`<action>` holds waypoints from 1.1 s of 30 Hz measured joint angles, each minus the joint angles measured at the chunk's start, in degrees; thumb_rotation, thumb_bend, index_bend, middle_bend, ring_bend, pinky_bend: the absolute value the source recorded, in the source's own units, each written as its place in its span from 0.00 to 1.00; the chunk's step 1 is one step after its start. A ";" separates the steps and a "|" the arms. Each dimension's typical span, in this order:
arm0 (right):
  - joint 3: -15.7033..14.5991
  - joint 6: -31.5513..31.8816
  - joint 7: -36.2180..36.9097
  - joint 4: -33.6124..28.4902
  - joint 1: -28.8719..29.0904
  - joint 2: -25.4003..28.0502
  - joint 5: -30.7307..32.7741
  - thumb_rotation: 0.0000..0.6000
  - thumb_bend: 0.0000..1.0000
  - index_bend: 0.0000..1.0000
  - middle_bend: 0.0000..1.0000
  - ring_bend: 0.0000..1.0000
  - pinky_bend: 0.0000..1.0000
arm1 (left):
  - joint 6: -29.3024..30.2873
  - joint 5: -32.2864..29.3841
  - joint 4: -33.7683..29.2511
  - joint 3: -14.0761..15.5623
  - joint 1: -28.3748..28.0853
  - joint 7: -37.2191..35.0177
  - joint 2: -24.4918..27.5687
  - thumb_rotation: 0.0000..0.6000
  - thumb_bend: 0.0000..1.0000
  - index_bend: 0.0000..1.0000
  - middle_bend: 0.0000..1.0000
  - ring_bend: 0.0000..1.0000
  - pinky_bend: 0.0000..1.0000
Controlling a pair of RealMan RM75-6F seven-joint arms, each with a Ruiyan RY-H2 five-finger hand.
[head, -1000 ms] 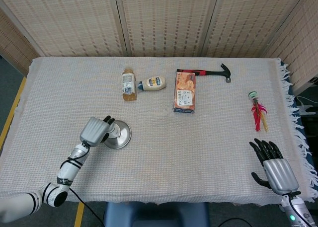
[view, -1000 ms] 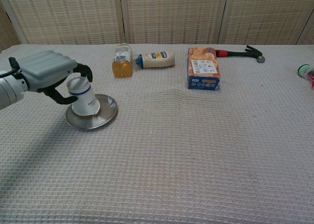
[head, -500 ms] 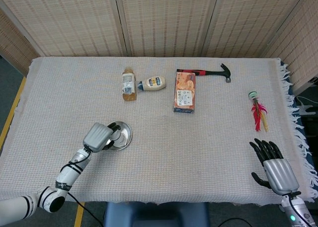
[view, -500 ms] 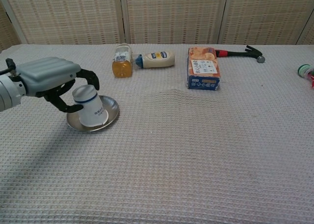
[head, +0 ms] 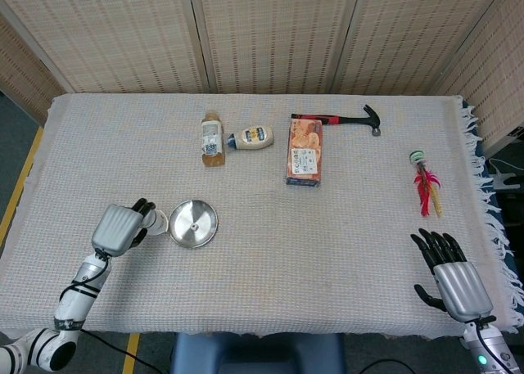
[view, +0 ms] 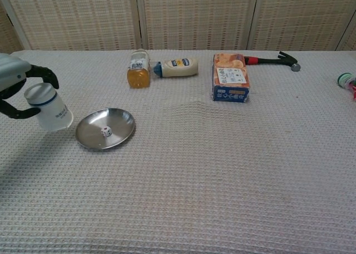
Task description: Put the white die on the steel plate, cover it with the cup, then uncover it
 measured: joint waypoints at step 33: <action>-0.58 0.58 -1.39 -0.46 -0.45 -0.41 -1.10 1.00 0.17 0.00 0.00 0.00 0.00 | 8.03 -0.12 -9.82 2.43 11.92 -12.26 9.29 1.00 0.32 0.00 0.00 0.00 0.24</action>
